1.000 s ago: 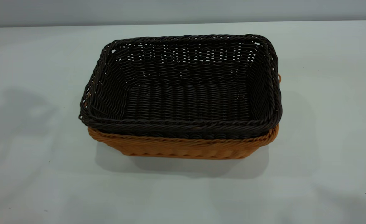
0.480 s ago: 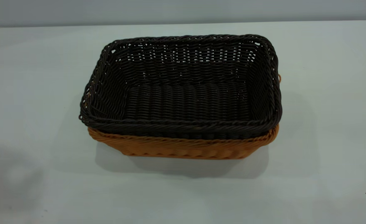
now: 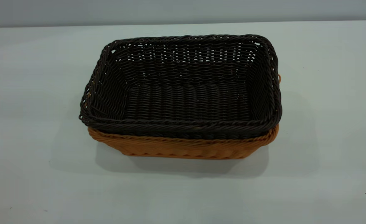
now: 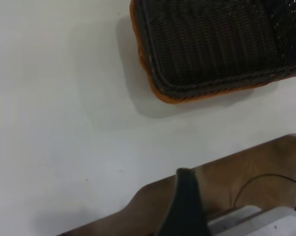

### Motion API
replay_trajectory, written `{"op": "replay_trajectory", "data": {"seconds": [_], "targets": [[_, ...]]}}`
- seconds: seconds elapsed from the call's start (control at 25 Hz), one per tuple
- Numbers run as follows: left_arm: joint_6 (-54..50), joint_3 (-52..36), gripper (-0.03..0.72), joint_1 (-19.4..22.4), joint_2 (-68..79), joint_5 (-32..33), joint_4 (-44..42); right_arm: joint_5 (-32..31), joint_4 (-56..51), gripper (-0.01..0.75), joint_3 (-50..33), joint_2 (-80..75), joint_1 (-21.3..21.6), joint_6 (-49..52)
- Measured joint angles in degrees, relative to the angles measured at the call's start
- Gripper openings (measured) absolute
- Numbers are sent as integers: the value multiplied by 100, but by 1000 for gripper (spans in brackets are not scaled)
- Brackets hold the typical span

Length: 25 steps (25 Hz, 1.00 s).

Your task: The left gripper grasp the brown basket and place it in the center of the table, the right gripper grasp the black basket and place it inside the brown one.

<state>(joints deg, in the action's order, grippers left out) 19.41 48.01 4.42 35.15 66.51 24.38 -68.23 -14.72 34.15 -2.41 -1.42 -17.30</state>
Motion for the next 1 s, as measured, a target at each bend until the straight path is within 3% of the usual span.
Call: {"op": "replay_trajectory", "data": {"seconds": [0.2,0.68,1.0], "targets": [[-99,-463,534,0,-900,-125,-286,189,188,591,-561,326,0,71],[-247,-1576,534,0,-2191,-563,-893,227,299,589,-590,328,0,71],[-1154,-1895,534,0,-2384,-542,-1928,222,299,556,-590,328,0,71]]}}
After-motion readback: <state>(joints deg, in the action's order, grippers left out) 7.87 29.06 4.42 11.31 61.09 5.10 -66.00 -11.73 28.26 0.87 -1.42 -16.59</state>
